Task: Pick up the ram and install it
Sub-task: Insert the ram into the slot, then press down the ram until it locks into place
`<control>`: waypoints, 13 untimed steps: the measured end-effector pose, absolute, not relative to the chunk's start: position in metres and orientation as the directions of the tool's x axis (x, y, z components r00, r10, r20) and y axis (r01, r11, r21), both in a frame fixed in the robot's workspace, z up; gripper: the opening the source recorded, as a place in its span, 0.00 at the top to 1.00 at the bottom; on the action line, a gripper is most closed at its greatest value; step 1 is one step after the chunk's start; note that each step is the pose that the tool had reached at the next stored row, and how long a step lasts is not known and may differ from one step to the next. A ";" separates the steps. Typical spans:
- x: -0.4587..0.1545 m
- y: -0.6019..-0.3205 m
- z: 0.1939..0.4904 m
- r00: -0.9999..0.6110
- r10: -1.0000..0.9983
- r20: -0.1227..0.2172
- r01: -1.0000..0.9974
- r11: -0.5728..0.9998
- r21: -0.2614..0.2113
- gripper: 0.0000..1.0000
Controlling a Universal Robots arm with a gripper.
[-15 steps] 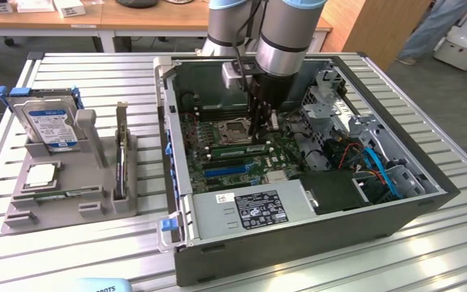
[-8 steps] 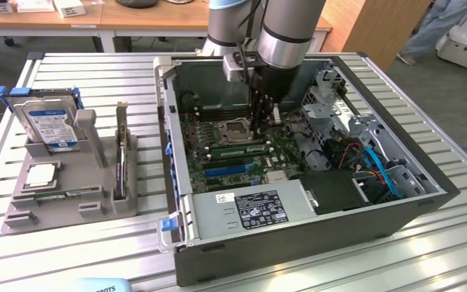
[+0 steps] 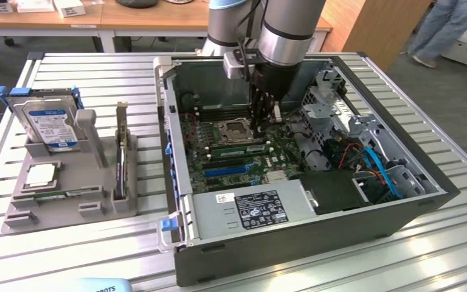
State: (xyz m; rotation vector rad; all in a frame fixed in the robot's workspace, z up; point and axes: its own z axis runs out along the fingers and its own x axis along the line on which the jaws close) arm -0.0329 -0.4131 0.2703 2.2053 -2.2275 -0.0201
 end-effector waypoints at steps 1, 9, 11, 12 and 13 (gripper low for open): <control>-0.033 -0.413 0.271 -0.010 -1.000 -0.004 -1.000 0.010 0.014 0.69; -0.033 -0.413 0.273 -0.010 -1.000 -0.004 -1.000 0.010 0.014 0.69; -0.033 -0.413 0.273 -0.010 -1.000 -0.004 -1.000 0.010 0.014 0.69; -0.033 -0.413 0.273 -0.010 -1.000 -0.004 -1.000 0.010 0.014 0.69; -0.033 -0.413 0.273 -0.010 -1.000 -0.004 -1.000 0.010 0.014 0.69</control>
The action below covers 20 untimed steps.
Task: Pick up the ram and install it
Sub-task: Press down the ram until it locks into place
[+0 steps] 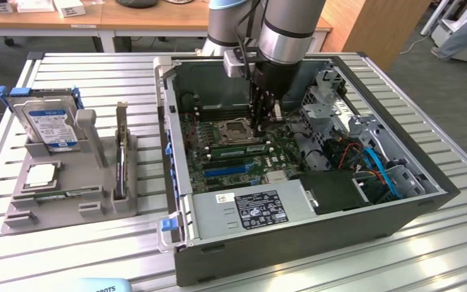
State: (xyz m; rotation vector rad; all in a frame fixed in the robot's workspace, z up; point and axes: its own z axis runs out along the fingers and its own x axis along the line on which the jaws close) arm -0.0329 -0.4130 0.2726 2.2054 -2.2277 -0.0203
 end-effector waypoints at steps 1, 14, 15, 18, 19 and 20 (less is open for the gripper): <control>-0.033 -0.413 0.273 -0.010 -1.000 -0.004 -1.000 0.010 0.014 0.69; -0.033 -0.413 0.273 -0.010 -1.000 -0.004 -1.000 0.010 0.014 0.90; -0.033 -0.413 0.273 -0.010 -1.000 -0.004 -1.000 0.010 0.014 0.90; -0.033 -0.413 0.273 -0.010 -1.000 -0.004 -1.000 0.010 0.014 0.90; -0.033 -0.413 0.273 -0.010 -1.000 -0.004 -1.000 0.010 0.014 0.90; -0.032 -0.413 0.273 -0.010 -1.000 -0.004 -1.000 0.010 0.014 0.90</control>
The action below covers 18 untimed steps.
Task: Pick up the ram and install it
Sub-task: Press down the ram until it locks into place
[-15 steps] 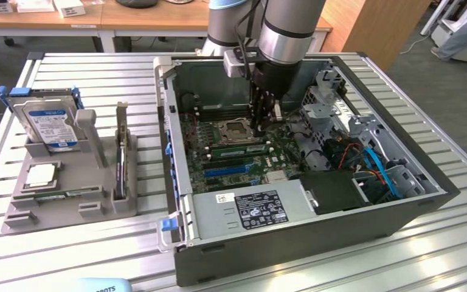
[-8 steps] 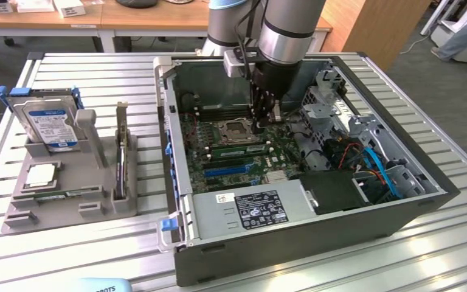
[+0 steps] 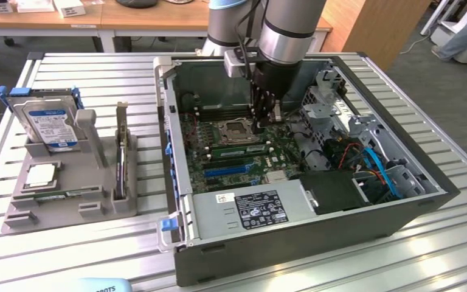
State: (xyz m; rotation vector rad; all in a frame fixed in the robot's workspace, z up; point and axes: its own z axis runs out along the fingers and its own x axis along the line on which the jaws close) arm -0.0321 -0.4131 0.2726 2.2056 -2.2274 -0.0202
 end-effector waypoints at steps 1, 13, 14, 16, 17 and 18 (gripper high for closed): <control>-0.031 -0.413 0.273 -0.010 -1.000 -0.004 -1.000 0.010 0.014 0.90; -0.009 -0.413 0.273 -0.010 -1.000 -0.004 -1.000 0.010 0.014 0.90; -0.008 -0.413 0.273 -0.010 -1.000 -0.004 -1.000 0.010 0.014 0.90; -0.004 -0.413 0.273 -0.010 -1.000 -0.004 -1.000 0.010 0.014 0.90; -0.002 -0.413 0.273 -0.010 -1.000 -0.004 -1.000 0.010 0.014 0.90; -0.001 -0.413 0.273 -0.010 -1.000 -0.004 -1.000 0.010 0.014 0.90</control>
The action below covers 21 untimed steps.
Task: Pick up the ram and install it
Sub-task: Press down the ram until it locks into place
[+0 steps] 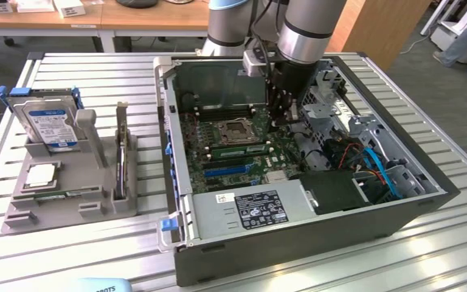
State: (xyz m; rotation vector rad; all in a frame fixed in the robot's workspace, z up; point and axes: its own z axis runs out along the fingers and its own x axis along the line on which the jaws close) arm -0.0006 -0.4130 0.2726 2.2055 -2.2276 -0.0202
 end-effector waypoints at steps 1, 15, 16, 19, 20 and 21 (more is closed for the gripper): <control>0.001 -0.413 0.273 -0.010 -1.000 -0.004 -1.000 0.010 0.014 0.90; 0.002 -0.413 0.267 -0.010 -1.000 -0.004 -1.000 0.010 0.014 0.90; 0.002 -0.413 0.266 -0.010 -1.000 -0.004 -1.000 0.010 0.014 0.90; 0.002 -0.413 0.264 -0.010 -1.000 -0.004 -1.000 0.010 0.014 0.90; 0.002 -0.413 0.263 -0.010 -1.000 -0.004 -1.000 0.010 0.014 0.90; 0.002 -0.413 0.262 -0.010 -1.000 -0.004 -1.000 0.010 0.014 0.90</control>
